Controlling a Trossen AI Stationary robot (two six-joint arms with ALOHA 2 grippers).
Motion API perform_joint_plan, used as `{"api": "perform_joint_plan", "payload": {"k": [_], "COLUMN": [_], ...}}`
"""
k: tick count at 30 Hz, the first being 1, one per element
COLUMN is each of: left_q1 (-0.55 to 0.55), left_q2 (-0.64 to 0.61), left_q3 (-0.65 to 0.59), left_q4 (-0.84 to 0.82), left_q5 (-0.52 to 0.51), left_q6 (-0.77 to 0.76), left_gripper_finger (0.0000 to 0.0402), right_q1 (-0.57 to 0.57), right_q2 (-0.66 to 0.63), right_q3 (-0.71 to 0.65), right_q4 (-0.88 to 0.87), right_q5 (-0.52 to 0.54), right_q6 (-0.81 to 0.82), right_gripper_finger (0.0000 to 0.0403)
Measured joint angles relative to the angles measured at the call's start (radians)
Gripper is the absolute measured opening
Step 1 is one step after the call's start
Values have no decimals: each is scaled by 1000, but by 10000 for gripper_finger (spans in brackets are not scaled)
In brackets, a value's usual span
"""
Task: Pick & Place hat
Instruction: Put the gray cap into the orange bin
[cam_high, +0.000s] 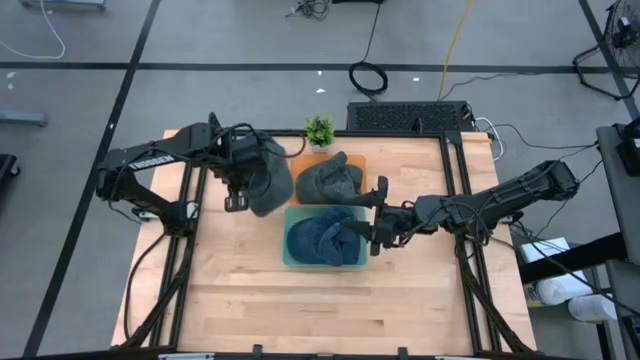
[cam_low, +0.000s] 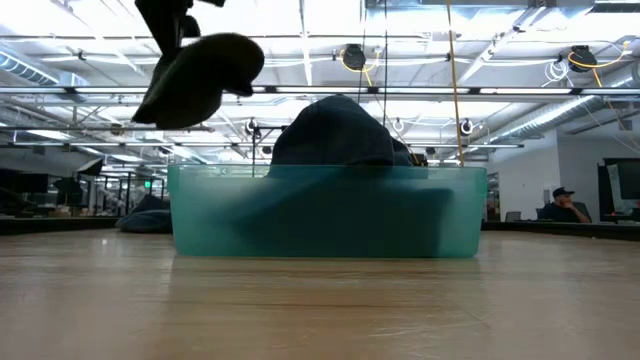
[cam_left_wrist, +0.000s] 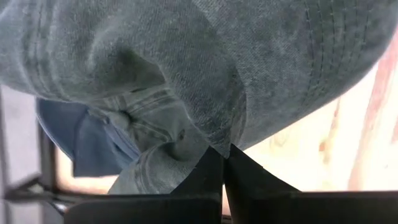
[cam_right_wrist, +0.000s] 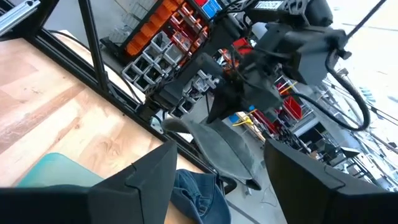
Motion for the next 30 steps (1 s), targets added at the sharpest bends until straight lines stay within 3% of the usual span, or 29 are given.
{"api": "perform_joint_plan", "payload": {"k": [4,11,20,27,30], "left_q1": [-42,-136,-250,-309,-338], "left_q2": [0,0,0,0,0], "left_q3": [11,11,11,11,11], "left_q4": [-1,0,0,0,2], "left_q5": [-21,-151,-397,-528,-539], "left_q6": [123,361,663,812,876], "left_gripper_finger": [0,0,0,0,0], "right_q1": [0,-7,-46,-137,-189], "right_q2": [0,0,0,0,0], "right_q3": [0,4,182,347,405], "right_q4": [27,99,-124,-346,-458], "right_q5": [1,25,77,65,-11], "right_q6": [31,191,482,895,1098], "right_gripper_finger": [233,233,233,233,233]}}
